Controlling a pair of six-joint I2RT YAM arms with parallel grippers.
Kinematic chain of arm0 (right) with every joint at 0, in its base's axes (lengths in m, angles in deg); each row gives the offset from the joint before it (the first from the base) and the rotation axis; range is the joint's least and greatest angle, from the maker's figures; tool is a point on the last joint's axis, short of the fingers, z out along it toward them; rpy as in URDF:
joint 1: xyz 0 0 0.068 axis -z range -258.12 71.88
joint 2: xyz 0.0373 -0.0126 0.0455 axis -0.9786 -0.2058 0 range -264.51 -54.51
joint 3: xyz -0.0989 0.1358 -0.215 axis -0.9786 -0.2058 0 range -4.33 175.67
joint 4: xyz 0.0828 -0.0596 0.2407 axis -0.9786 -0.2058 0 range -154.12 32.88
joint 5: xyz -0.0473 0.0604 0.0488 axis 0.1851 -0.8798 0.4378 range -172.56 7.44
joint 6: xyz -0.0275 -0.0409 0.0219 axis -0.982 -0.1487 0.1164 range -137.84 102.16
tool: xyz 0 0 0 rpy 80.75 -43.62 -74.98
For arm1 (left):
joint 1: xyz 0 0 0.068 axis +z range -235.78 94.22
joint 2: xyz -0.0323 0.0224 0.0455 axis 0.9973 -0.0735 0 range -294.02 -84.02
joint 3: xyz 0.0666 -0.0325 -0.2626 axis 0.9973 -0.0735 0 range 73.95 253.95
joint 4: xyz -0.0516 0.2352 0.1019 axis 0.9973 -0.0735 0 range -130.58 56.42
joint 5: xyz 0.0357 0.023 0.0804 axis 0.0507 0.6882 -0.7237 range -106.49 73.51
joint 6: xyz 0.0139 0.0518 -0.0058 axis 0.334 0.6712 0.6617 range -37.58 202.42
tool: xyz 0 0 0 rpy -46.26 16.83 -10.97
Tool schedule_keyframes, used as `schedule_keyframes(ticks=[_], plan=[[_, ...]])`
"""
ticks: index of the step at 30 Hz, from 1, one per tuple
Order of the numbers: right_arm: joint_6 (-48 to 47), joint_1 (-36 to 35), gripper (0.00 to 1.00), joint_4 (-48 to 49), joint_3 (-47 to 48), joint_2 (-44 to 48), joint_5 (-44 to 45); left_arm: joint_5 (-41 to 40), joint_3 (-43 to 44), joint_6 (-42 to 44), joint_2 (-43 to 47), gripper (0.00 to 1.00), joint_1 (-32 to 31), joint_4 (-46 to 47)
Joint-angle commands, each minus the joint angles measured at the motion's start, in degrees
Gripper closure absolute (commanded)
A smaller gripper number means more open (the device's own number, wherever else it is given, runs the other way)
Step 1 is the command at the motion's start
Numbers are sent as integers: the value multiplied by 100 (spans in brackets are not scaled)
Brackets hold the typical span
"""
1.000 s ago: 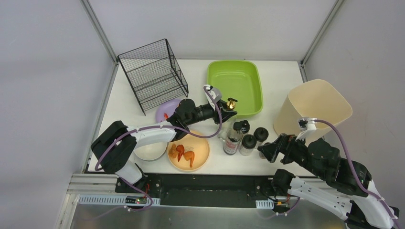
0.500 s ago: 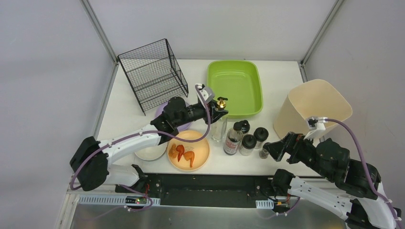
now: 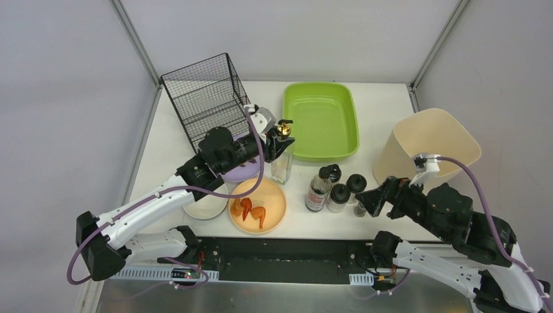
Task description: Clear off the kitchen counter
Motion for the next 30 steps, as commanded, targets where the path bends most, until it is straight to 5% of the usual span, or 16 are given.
schedule_keyframes(ticks=[1, 10, 21, 30], plan=[[-395, -25, 3, 651, 121, -546, -162, -1011, 737, 510, 174, 100, -57, -100], [-682, -23, 3, 1199, 20, -1157, -694, -1804, 1805, 1419, -634, 100, 98, -582], [-1001, -22, 3, 1733, -33, -1342, -1183, -1305, 2966, 1009, -1235, 100, 1367, -1077], [-1160, -22, 2, 2035, -312, -1292, -1438, -1929, 3422, 1383, -1761, 100, 1728, -273]])
